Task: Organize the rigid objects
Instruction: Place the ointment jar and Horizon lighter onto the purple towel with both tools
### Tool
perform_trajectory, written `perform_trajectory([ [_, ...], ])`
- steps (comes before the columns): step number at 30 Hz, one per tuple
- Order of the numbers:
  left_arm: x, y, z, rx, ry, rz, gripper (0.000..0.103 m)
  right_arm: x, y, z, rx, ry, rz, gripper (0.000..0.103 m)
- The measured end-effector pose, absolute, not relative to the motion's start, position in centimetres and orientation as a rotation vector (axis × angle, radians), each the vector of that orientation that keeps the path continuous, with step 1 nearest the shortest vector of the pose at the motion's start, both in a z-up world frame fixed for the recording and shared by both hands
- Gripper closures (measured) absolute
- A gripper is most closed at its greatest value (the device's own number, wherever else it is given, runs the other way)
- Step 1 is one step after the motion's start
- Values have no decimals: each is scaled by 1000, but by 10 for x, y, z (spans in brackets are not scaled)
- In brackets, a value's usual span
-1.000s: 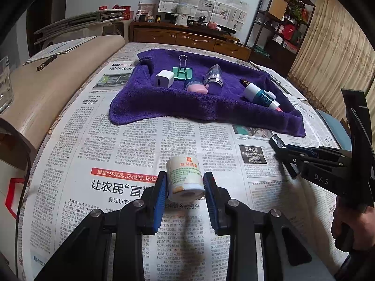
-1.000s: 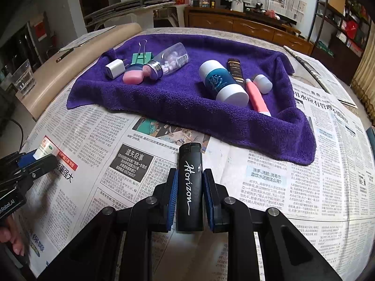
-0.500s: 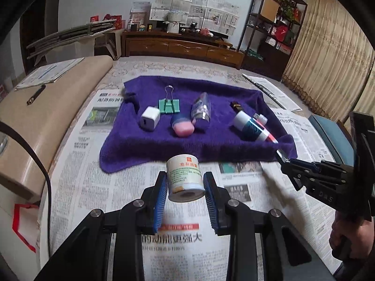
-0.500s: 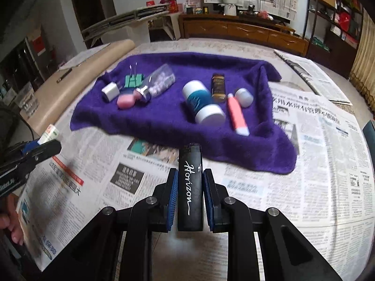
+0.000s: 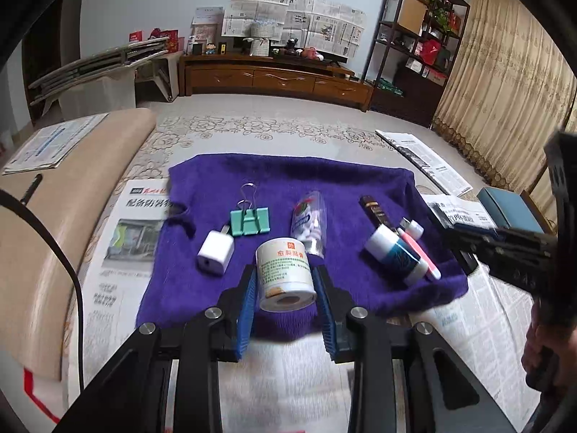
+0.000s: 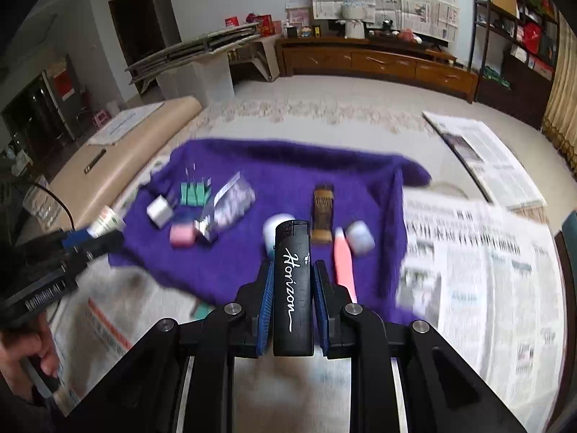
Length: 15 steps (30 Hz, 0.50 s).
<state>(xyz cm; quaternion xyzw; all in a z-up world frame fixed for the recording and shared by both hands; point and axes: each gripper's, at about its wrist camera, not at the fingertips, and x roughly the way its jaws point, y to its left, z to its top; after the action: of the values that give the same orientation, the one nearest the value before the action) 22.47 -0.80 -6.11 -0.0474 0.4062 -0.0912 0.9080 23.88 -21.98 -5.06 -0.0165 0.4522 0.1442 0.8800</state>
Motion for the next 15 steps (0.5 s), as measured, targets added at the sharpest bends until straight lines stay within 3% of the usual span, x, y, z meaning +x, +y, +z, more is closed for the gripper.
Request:
perform_trajectory([
  [15,270,-57,-96,-49,904,-345,73,361,-186,-90,-58,1051,403,81],
])
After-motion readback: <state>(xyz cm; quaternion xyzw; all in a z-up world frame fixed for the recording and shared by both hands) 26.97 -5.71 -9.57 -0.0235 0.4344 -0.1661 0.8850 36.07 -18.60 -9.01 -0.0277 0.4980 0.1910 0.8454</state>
